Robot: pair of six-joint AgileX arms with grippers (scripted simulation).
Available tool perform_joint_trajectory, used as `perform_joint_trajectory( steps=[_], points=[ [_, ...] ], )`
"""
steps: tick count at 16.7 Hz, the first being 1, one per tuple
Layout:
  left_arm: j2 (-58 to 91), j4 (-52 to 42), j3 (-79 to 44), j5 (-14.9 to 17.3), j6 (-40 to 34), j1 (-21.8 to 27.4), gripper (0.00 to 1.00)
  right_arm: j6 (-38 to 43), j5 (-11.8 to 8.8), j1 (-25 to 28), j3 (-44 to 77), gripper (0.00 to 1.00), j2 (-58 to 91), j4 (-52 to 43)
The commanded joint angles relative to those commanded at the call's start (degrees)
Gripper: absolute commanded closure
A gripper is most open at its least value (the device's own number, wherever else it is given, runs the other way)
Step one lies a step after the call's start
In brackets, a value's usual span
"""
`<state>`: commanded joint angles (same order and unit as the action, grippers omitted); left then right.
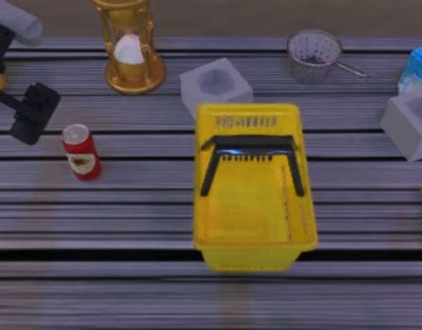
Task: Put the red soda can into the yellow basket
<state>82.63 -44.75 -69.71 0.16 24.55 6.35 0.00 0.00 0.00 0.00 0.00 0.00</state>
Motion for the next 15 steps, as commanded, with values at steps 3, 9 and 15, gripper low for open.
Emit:
perform_joint_trajectory(
  steps=[3, 9, 15],
  points=[
    [17.56, -8.84, -14.15, -0.14, 4.76, 1.08, 0.0, 0.0, 0.0, 0.0, 0.0, 0.0, 0.0, 0.0],
    [41.4, -21.13, -33.2, -0.04, 11.59, 2.96, 0.0, 0.0, 0.0, 0.0, 0.0, 0.0, 0.0, 0.0],
    [45.42, -23.42, -36.56, 0.03, 12.89, 3.38, 0.0, 0.0, 0.0, 0.0, 0.0, 0.0, 0.0, 0.0]
  ],
)
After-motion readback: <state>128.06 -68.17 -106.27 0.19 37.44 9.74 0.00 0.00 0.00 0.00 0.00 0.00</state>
